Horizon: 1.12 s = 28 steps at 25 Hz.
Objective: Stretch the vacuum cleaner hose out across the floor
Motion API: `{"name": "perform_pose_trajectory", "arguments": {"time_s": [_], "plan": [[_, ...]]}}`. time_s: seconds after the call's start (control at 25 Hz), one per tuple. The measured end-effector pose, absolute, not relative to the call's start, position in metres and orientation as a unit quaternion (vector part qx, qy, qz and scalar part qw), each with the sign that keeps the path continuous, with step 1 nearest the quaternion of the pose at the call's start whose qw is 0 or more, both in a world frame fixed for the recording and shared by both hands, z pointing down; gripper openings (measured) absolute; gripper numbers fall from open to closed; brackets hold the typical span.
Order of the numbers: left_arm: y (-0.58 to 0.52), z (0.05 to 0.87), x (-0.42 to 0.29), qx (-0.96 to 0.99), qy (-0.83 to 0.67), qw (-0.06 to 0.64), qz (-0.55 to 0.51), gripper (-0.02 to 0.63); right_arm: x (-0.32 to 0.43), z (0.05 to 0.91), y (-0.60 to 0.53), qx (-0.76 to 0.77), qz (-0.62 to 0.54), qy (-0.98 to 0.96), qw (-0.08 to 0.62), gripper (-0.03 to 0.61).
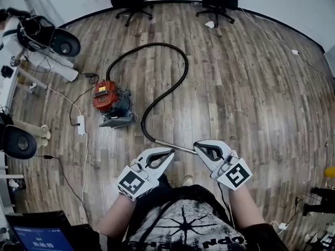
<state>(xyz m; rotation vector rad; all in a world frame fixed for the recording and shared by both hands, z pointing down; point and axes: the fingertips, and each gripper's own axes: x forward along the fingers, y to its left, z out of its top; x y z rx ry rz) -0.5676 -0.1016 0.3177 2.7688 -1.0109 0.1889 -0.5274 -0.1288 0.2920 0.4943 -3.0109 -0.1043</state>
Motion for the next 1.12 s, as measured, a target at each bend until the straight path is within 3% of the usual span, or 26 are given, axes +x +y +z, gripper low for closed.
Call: {"name": "perform_pose_trajectory", "arguments": {"time_s": [0.32,0.76,0.96,1.12], "plan": [[-0.154,0.334,-0.633,0.941,-0.314,0.093,0.084,0.002,-0.583,0.305,-0.187,0.213,-0.009,-0.976,0.052,0.006],[-0.168,0.386,-0.605,0.921,-0.347,0.159,0.082,0.002,-0.569,0.380,-0.193,0.149,0.016,-0.985,0.081,0.006],[-0.177,0.414,-0.581,0.919,-0.359,0.153,0.053,0.002,-0.537,0.448,-0.192,0.105,-0.013,-0.973,0.204,0.020],[-0.190,0.451,-0.568,0.919,-0.359,0.158,0.040,0.002,-0.515,0.513,-0.210,0.128,0.001,-0.964,0.233,0.077]]}}
